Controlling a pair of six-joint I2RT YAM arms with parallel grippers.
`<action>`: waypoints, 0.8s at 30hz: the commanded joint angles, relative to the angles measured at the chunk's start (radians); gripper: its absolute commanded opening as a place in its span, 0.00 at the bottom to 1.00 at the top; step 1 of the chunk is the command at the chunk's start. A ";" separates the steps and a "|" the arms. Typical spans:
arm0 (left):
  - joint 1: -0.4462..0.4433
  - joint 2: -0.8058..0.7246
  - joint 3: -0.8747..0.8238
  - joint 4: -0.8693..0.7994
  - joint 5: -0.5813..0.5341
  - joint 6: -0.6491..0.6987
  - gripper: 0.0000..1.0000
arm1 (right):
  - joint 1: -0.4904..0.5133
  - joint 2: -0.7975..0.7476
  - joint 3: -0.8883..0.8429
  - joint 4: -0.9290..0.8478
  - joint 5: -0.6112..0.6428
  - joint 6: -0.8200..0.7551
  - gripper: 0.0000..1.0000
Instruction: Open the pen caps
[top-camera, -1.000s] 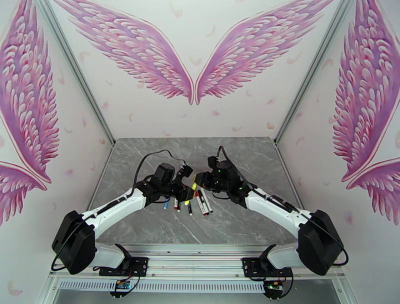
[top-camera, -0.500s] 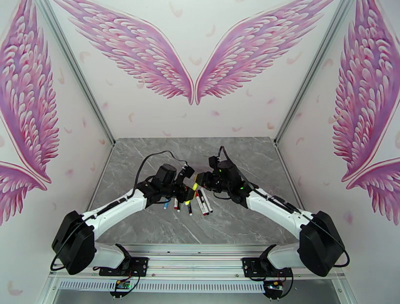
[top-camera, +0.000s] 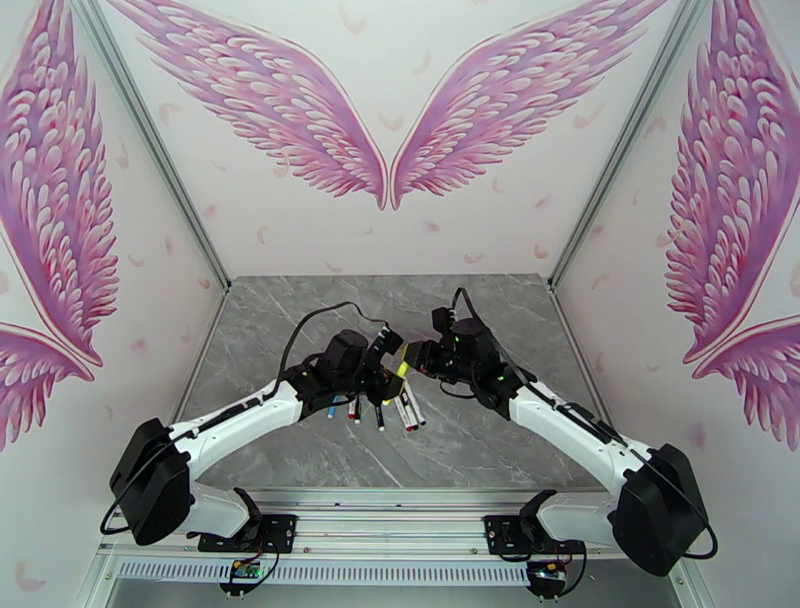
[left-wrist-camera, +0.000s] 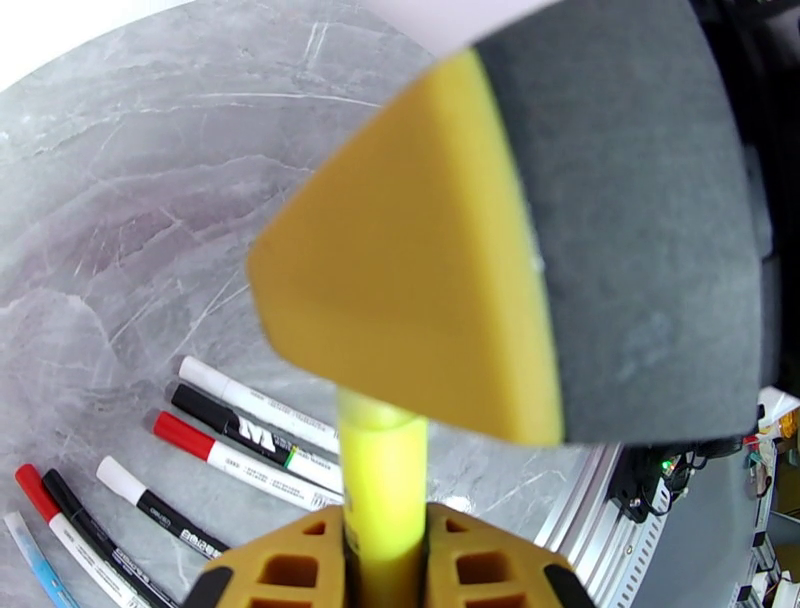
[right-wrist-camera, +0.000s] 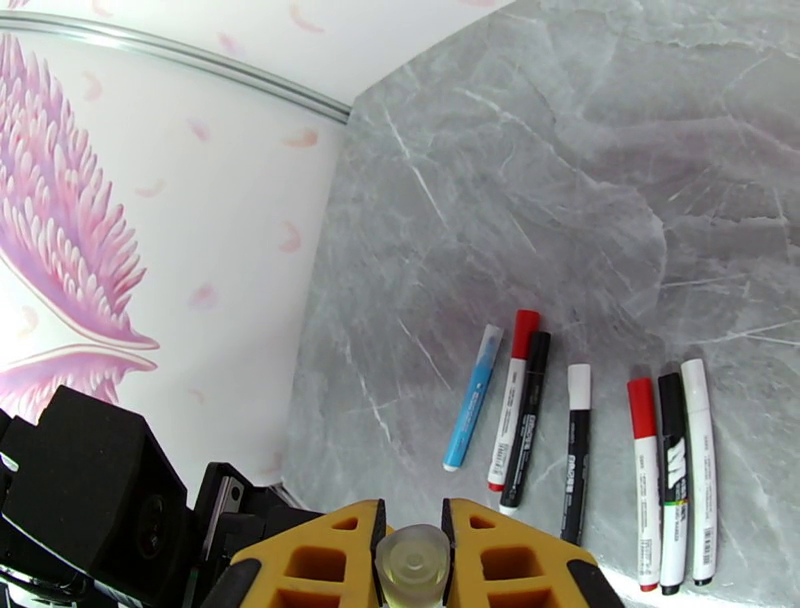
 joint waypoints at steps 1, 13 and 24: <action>-0.039 0.022 -0.009 -0.138 0.059 0.022 0.00 | -0.074 -0.026 0.007 0.079 0.104 -0.019 0.08; -0.038 0.042 0.006 -0.134 0.172 -0.004 0.00 | -0.151 -0.033 0.007 0.091 0.073 -0.028 0.08; -0.045 0.065 0.009 -0.139 0.143 -0.018 0.00 | -0.184 -0.025 0.027 0.087 0.098 -0.046 0.08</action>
